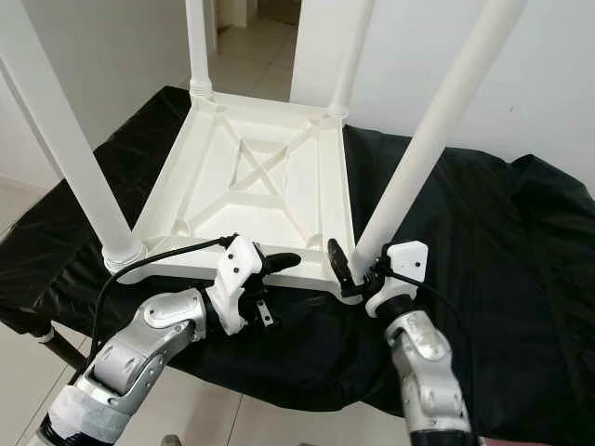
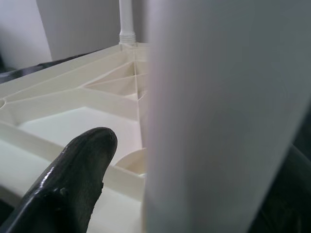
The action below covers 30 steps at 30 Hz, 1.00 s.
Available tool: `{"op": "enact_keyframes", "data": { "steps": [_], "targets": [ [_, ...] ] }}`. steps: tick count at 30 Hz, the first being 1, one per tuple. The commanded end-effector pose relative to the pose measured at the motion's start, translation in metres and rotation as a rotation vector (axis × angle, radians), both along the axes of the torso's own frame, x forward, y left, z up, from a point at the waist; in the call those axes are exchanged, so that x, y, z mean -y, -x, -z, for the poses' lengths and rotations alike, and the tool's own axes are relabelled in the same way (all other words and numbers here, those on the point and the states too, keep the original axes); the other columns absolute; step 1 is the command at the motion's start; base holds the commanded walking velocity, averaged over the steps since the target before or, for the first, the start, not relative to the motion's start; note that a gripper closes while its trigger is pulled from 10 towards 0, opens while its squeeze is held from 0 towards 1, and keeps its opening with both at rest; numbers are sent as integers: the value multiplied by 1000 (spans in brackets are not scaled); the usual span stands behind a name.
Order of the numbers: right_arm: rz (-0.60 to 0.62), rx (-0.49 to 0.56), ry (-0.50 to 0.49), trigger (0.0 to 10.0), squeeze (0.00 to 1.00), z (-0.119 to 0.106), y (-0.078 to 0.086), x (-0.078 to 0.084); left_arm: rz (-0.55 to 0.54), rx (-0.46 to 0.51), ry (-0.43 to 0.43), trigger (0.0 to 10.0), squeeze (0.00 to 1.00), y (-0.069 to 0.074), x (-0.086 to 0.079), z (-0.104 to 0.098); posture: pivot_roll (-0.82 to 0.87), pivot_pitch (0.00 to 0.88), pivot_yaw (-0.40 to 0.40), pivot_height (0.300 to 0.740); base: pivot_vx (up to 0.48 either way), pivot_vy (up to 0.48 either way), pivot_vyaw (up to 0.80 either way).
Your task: Building children table
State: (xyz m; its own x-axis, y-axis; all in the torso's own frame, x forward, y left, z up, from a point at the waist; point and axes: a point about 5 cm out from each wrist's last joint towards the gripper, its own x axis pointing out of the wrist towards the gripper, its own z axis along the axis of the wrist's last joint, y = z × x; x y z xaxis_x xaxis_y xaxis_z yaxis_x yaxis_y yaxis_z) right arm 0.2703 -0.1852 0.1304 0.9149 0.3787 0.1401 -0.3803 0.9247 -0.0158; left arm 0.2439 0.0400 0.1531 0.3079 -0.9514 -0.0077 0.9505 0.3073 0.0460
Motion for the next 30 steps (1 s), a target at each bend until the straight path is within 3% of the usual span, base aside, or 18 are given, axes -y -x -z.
{"op": "enact_keyframes", "data": {
  "steps": [1,5,12,13,15,16,30],
  "targets": [
    [-115,-47,34,10000,0,5,-7,3,0,3,-3,10000,0,0,2,-1,-32,0,-98,740,0,0,0],
    [-272,-97,108,10000,0,7,-21,0,6,4,-7,10000,0,0,3,-1,-22,0,-97,740,0,0,0],
    [-347,-142,195,10000,0,13,-37,6,-10,4,-8,10000,0,0,0,-3,8,0,-106,740,0,0,0],
    [-358,-153,200,3922,0,14,-38,8,-13,4,-4,10000,0,0,-1,-4,8,0,-106,740,0,0,0],
    [-365,-160,201,3922,0,15,-39,9,-15,4,-2,10000,0,0,-2,-5,8,0,-106,740,0,0,0],
    [-372,-163,204,0,0,15,-39,11,-18,4,2,10000,0,0,-2,-5,9,0,-106,740,0,0,0],
    [-382,-143,198,0,0,19,-37,16,-10,4,-1,10000,0,-3,-2,-6,-18,0,-86,740,0,0,0]
  ]
}}
